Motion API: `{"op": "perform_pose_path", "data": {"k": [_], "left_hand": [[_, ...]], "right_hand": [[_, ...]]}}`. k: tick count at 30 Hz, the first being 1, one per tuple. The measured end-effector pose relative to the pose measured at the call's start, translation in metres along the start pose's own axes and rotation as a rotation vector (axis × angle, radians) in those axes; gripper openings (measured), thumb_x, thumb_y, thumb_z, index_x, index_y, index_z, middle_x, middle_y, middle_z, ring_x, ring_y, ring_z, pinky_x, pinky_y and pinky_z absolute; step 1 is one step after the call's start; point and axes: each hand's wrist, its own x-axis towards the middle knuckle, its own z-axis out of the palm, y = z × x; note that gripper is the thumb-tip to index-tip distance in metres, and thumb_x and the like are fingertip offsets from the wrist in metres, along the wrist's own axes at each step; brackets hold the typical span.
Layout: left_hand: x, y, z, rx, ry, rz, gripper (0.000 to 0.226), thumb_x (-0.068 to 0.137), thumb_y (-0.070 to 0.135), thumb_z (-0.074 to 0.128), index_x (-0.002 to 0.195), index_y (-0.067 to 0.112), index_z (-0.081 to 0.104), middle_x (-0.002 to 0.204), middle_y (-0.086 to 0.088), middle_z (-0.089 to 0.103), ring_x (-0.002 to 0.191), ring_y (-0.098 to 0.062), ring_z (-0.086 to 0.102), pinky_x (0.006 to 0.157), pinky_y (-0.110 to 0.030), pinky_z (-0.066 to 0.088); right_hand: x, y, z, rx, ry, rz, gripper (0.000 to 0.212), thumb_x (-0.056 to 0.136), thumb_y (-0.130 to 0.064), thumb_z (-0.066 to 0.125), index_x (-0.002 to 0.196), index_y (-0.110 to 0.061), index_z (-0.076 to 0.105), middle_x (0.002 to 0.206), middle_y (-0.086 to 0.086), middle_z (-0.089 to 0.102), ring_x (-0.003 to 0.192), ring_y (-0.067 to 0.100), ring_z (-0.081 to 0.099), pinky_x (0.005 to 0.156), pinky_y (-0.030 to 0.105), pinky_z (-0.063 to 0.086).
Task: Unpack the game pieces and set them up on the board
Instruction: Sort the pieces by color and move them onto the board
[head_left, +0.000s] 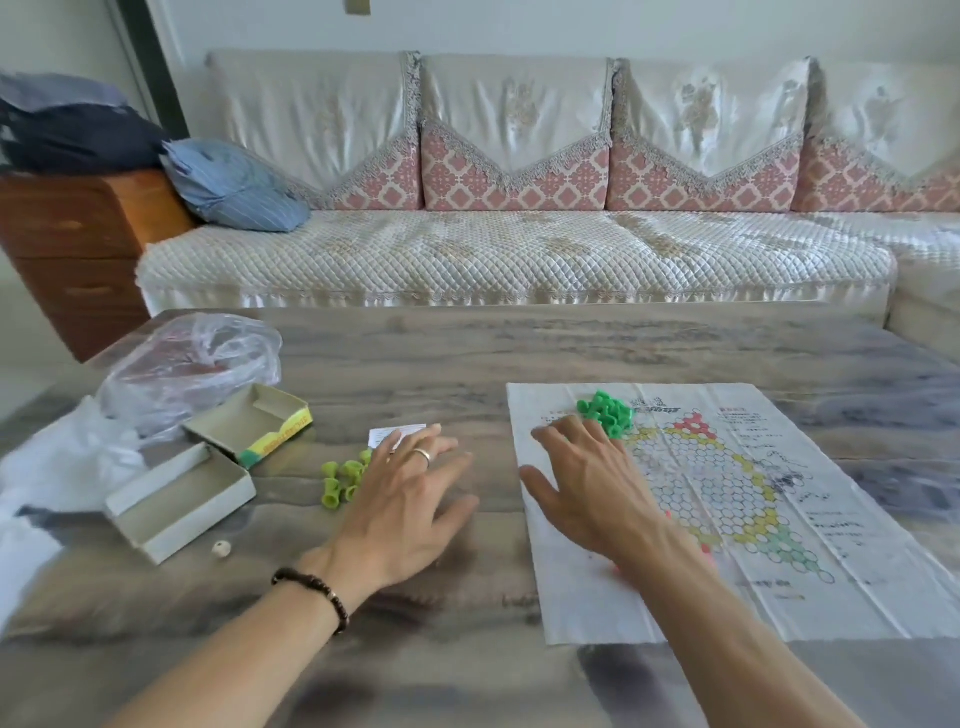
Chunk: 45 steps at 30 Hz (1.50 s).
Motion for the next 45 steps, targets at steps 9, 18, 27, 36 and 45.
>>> {"op": "perform_pose_path", "data": {"k": [9,18,27,36,45], "left_hand": [[-0.072,-0.086,-0.026,-0.164,-0.116,-0.250,0.074,0.088,0.032,0.060,0.150,0.026,0.022,0.156,0.009,0.019,0.146,-0.005,0.008,0.113,-0.025,0.021],[-0.041,-0.102,-0.001,-0.288,-0.210,-0.295,0.077,0.088,0.030,0.055,0.152,0.027,0.013,0.150,-0.003,0.038,0.137,-0.019,0.032,0.107,-0.034,0.033],[-0.037,-0.112,0.003,-0.294,-0.010,-0.154,0.046,0.084,0.017,0.060,0.129,0.025,0.053,0.116,0.005,0.065,0.113,-0.014,0.052,0.091,-0.025,0.040],[-0.043,-0.108,0.003,-0.249,0.060,-0.164,0.035,0.080,0.028,0.060,0.114,0.021,0.056,0.106,0.007,0.058,0.107,-0.014,0.049,0.081,-0.029,0.045],[-0.037,-0.109,0.008,-0.148,-0.005,-0.072,0.041,0.088,0.045,0.054,0.123,0.024,0.050,0.114,0.005,0.054,0.109,-0.016,0.045,0.082,-0.038,0.047]], "right_hand": [[0.003,-0.100,0.054,0.172,-0.143,-0.114,0.053,0.086,-0.053,0.046,0.128,-0.020,0.041,0.124,0.000,0.050,0.118,0.024,0.044,0.093,0.036,0.038],[0.041,-0.129,0.072,0.306,-0.181,-0.209,0.077,0.092,-0.044,0.043,0.153,-0.011,0.010,0.157,0.006,0.025,0.142,0.020,0.025,0.116,0.032,0.021],[0.051,-0.128,0.080,0.154,0.046,-0.248,0.037,0.091,-0.038,0.051,0.124,-0.023,0.054,0.115,-0.006,0.059,0.108,0.022,0.049,0.083,0.038,0.040],[0.045,-0.131,0.080,0.179,0.070,-0.138,0.026,0.090,-0.043,0.051,0.090,-0.018,0.045,0.091,-0.002,0.054,0.079,0.023,0.055,0.058,0.032,0.032],[0.046,-0.118,0.075,0.054,0.085,-0.134,0.020,0.092,-0.031,0.049,0.081,-0.014,0.048,0.085,0.003,0.052,0.064,0.034,0.055,0.049,0.036,0.036]]}}
